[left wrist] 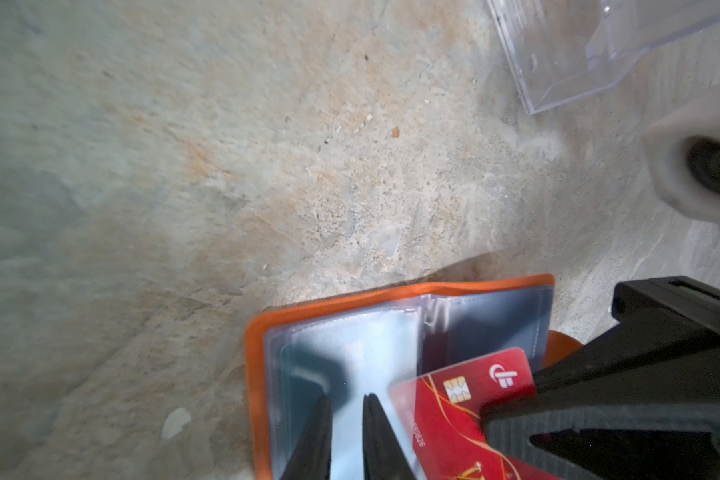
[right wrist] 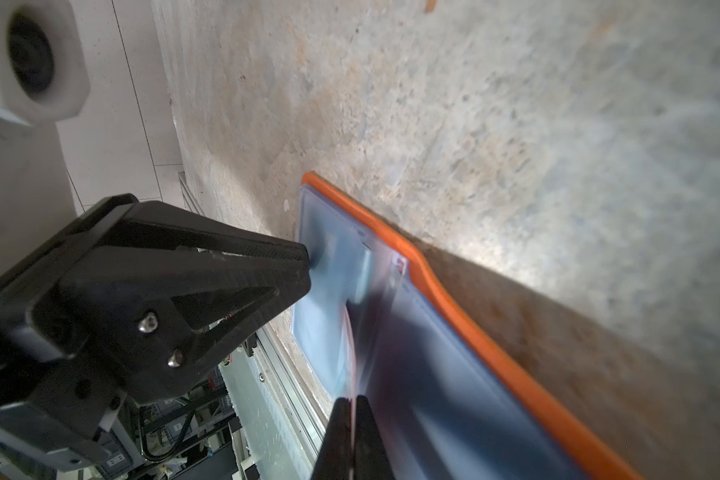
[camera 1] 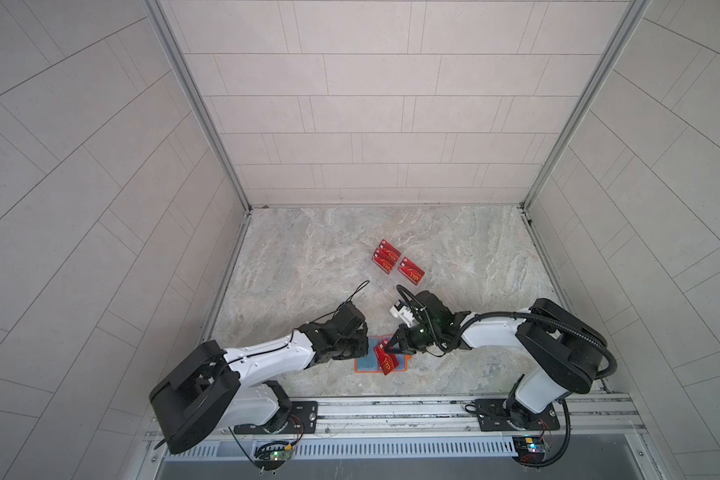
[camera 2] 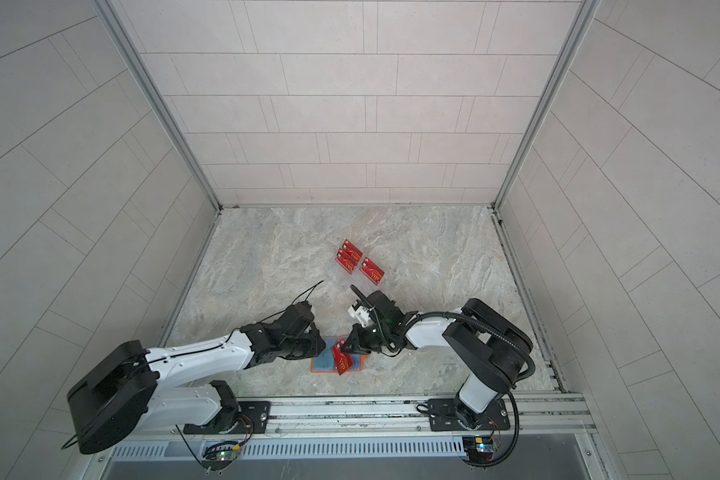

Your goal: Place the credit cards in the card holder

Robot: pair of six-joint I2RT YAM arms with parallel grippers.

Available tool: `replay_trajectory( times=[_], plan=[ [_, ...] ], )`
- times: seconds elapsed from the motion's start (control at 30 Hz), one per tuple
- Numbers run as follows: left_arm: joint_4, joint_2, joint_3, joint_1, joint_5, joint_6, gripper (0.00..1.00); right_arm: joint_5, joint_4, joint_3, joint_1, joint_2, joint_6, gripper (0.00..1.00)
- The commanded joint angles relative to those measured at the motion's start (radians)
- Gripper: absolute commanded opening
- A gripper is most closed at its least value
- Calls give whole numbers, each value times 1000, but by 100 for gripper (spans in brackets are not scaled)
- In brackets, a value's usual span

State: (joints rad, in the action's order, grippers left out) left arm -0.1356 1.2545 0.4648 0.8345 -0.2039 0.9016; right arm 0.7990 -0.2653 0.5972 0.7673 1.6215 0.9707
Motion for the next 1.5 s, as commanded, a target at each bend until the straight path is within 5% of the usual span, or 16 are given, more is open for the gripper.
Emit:
replay_trajectory(
  times=[0.0, 1.47],
  plan=[
    [-32, -10, -22, 5, 6, 3, 19, -33, -28, 0, 2, 22, 30, 0],
    [-63, -30, -14, 6, 2, -2, 18, -293, -311, -123, 68, 79, 220, 0]
  ],
)
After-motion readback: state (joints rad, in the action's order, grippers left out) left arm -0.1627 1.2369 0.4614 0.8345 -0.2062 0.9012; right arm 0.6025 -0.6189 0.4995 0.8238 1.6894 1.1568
